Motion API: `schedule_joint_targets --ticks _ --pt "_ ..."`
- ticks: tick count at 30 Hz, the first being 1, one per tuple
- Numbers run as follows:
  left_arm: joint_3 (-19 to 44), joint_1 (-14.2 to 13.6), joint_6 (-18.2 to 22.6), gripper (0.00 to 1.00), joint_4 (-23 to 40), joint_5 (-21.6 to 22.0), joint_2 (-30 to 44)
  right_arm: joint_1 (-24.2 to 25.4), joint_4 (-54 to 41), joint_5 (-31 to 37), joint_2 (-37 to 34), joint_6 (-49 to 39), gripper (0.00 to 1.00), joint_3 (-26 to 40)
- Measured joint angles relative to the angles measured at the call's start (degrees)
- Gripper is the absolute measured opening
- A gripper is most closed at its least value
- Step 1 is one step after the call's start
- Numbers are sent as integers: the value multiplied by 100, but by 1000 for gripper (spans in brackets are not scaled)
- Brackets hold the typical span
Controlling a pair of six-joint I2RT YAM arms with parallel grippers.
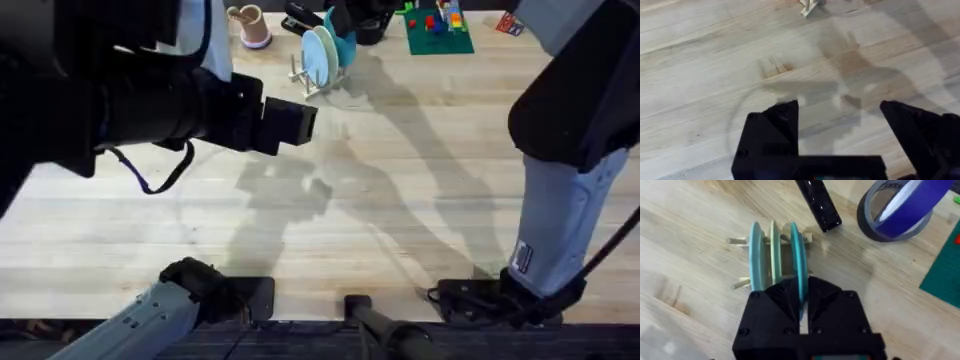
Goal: Pick up the plates from the table one by one and place each into a slot on the dish rack.
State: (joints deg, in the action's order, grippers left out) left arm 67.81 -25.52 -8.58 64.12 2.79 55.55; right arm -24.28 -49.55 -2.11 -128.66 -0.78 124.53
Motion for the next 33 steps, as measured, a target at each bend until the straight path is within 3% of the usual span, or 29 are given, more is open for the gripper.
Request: schedule_joint_targets --ticks 18,25,29,33 --pt "0 0 0 994 0 0 0 -15 -7 0 0 1 175 6" --pt "0 0 0 994 0 0 0 -15 -511 0 2 -1 214 477" --pt "0 0 0 995 0 0 0 -15 -1029 0 34 -4 328 861" --pt "0 0 0 995 0 0 0 -15 -1740 1 141 -172 529 1243"
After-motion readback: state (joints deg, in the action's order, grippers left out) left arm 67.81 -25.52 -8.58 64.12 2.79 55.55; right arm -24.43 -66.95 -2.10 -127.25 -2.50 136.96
